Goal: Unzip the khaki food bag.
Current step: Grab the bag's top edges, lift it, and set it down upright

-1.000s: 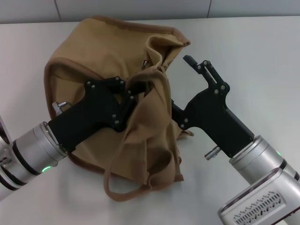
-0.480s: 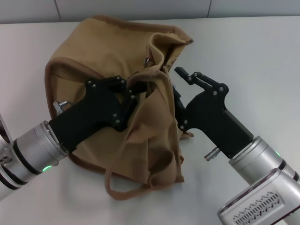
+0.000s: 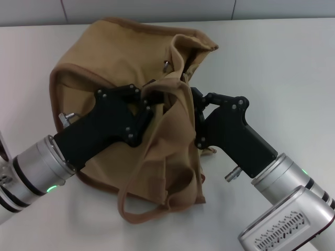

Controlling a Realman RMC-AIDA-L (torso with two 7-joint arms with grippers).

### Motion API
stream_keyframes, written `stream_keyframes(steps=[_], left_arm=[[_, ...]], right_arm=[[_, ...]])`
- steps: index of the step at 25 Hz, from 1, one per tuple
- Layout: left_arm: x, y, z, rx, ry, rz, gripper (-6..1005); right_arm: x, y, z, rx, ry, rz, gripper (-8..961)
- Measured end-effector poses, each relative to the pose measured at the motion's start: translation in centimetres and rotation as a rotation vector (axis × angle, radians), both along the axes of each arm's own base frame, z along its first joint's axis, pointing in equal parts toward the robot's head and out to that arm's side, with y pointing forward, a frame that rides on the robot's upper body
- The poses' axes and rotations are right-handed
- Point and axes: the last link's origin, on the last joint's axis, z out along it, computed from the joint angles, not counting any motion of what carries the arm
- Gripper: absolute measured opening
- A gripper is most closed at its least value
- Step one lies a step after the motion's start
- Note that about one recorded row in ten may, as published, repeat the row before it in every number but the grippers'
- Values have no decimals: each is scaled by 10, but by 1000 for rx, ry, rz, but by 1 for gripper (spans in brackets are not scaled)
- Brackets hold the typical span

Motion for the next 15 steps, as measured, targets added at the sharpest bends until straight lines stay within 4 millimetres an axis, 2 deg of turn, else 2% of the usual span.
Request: stream_keyframes(steps=[6, 15], left_arm=[[1, -1, 1, 7, -8, -7, 64], [2, 2, 12, 78, -96, 35, 63]], right_arm=[[1, -1, 0, 0, 0, -6, 1], [10, -7, 1, 1, -3, -36, 13]])
